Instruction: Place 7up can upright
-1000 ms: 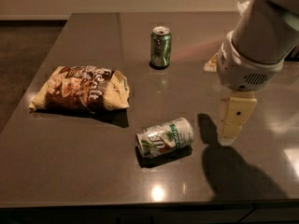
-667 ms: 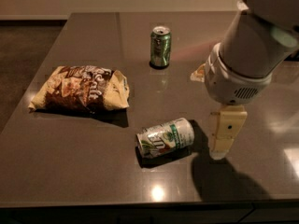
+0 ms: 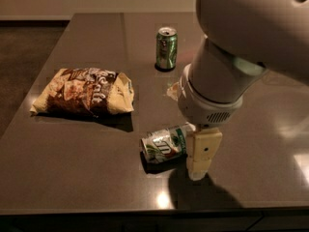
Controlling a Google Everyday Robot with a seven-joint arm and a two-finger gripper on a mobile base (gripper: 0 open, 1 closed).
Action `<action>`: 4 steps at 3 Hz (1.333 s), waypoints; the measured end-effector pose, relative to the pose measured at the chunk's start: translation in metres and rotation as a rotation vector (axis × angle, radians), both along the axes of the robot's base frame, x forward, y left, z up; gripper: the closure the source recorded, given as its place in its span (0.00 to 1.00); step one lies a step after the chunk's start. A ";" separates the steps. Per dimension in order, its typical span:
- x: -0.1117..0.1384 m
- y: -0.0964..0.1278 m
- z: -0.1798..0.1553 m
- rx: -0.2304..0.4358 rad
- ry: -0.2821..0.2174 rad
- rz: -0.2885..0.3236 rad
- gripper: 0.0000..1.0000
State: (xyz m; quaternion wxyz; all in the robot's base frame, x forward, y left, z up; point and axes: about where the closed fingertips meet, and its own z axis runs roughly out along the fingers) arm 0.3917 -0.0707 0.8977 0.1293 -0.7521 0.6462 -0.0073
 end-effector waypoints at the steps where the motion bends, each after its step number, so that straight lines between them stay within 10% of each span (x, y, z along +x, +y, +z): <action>1: -0.004 0.020 -0.009 0.000 -0.012 0.035 0.00; 4: 0.014 0.036 -0.056 -0.110 0.055 0.060 0.00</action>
Offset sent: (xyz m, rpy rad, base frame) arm 0.0095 0.0456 -0.0523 -0.0687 0.0227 0.0933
